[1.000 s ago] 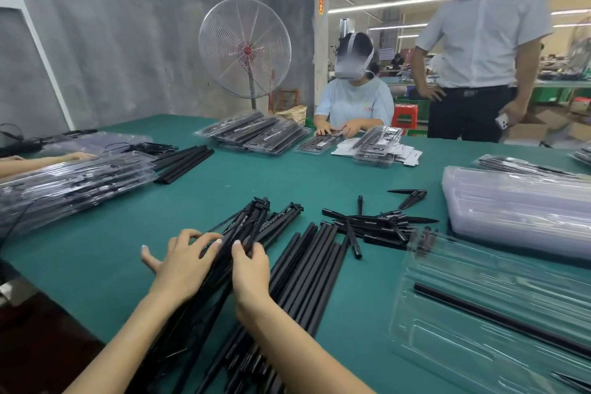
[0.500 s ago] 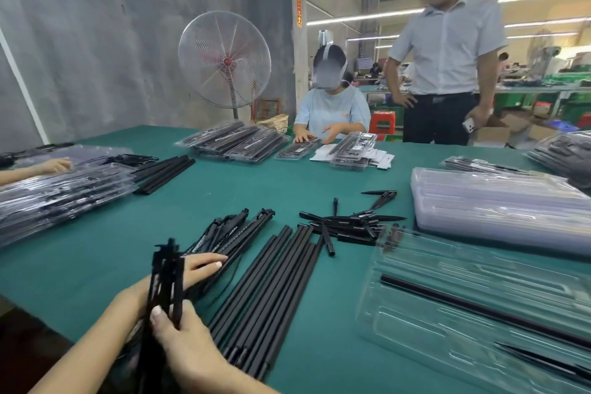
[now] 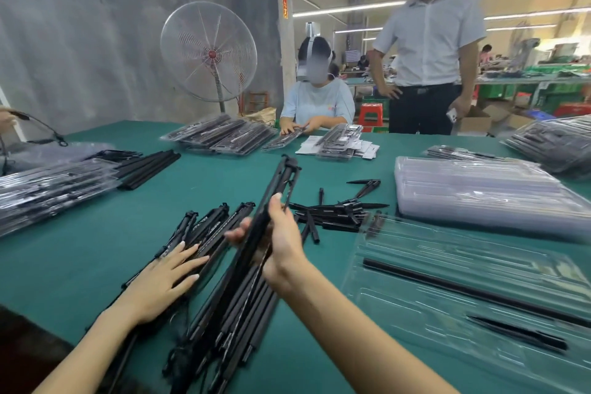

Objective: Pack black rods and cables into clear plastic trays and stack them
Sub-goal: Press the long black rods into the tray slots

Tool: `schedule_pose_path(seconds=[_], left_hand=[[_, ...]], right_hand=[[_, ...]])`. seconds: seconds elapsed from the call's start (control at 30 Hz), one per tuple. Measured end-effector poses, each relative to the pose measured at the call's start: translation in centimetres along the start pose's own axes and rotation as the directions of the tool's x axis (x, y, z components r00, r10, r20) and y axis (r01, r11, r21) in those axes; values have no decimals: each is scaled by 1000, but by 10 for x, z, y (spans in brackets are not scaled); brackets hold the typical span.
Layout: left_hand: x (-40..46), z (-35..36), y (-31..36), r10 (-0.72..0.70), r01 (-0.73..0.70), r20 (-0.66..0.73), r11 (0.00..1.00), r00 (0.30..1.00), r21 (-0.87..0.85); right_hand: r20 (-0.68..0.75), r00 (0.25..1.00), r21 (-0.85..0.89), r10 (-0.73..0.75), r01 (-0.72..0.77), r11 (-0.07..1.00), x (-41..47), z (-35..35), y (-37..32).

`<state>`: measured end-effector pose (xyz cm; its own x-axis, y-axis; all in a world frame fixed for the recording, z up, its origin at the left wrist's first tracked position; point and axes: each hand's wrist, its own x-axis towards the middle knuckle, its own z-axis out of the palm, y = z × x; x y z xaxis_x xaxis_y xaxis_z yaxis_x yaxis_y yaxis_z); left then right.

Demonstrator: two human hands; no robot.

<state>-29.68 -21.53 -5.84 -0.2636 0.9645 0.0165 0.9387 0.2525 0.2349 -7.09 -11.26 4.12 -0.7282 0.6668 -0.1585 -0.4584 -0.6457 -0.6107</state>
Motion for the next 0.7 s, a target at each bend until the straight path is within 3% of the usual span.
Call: schedule_pose_path(seconds=[0.07, 0.13, 0.27, 0.37, 0.43, 0.5, 0.53, 0.6, 0.67, 0.7], left_hand=[[0, 3, -5, -78, 79, -16, 996, 997, 33], [-2, 4, -7, -79, 79, -6, 995, 997, 68], [-1, 2, -5, -112, 114, -30, 987, 993, 113], [1, 2, 11, -172, 172, 8, 984, 985, 37], [0, -2, 31, -239, 238, -16, 971, 971, -13], [2, -8, 51, -295, 301, -77, 950, 952, 78], [4, -15, 63, -314, 316, -167, 949, 935, -10], [6, -26, 88, -353, 306, -220, 926, 909, -221], [12, -51, 115, -279, 162, -292, 916, 915, -367], [12, -63, 134, -217, 41, -277, 849, 936, -528]], right_hand=[[37, 997, 272, 65, -72, 960, 2, 1, -31], [144, 989, 334, 45, -92, 938, -2, 2, -58], [214, 974, -104, 70, -48, 993, -18, 5, -61], [215, 944, -475, 250, -123, 872, -33, 5, -26], [230, 902, -513, 365, -207, 833, -44, 4, -2], [227, 865, -444, 448, -317, 838, -51, 4, 7], [239, 847, -365, 475, -375, 852, -52, 6, 3], [244, 848, -148, 470, -447, 882, -50, 11, -17], [255, 884, 28, 391, -411, 911, -46, 17, -50], [249, 910, 75, 332, -360, 930, -44, 20, -69]])
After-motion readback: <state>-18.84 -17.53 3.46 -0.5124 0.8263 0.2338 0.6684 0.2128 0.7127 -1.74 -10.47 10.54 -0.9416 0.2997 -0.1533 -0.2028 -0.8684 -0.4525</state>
